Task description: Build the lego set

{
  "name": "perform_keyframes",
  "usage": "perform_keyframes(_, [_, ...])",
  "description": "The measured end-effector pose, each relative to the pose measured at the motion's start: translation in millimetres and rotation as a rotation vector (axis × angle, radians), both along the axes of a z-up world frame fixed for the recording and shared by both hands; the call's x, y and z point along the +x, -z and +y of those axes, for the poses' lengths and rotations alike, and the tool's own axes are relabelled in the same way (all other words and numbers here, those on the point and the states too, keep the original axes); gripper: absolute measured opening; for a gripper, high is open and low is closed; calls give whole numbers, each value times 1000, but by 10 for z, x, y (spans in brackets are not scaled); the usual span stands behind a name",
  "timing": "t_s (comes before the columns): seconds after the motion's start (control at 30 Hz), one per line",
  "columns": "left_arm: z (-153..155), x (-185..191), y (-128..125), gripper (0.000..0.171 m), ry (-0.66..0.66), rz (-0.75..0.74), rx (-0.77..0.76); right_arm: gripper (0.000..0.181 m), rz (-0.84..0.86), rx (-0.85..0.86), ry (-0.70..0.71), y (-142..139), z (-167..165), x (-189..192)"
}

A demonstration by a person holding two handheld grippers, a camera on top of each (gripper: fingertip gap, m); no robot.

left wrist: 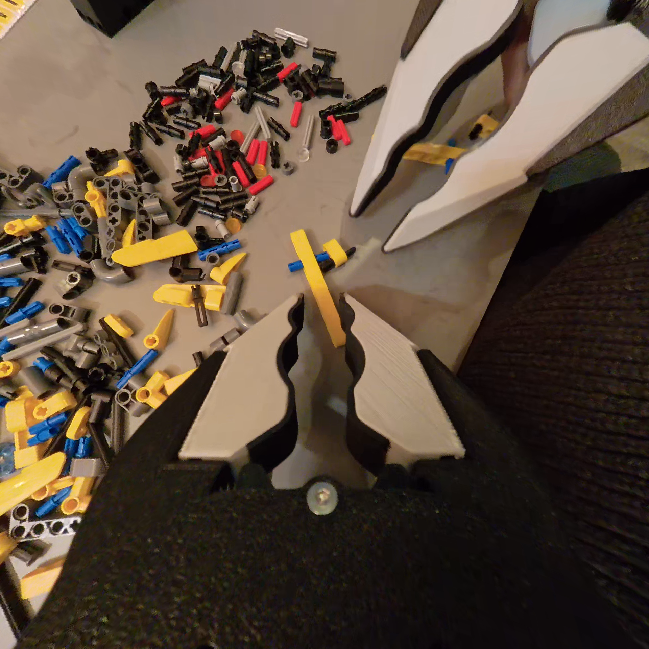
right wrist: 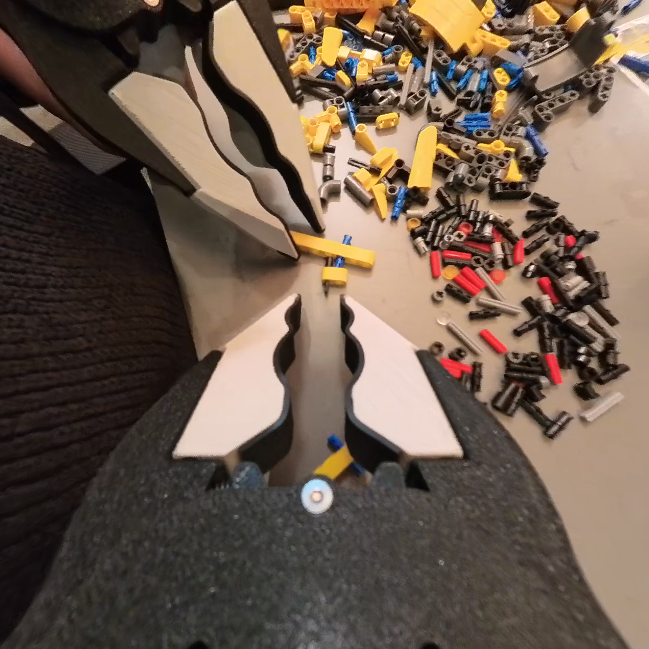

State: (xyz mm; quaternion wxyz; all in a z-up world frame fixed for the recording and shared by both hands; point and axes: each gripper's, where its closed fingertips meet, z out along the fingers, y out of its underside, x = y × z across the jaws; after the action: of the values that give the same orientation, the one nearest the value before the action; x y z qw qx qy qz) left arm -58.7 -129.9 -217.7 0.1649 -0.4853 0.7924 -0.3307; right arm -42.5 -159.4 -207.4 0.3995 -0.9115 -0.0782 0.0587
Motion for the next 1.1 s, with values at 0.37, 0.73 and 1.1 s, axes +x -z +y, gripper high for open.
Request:
perform_keyframes(0.37, [19, 90, 9, 8, 62, -75, 37, 24, -35, 90, -420, -288, 113, 610])
perform_keyframes(0.73, [-9, 132, 13, 8, 114, -95, 41, 31, -118, 134, -542, -123, 107, 268])
perform_keyframes(1.1, [-10, 129, 15, 8, 119, -127, 93, 37, -115, 9, -563, 105, 132, 206])
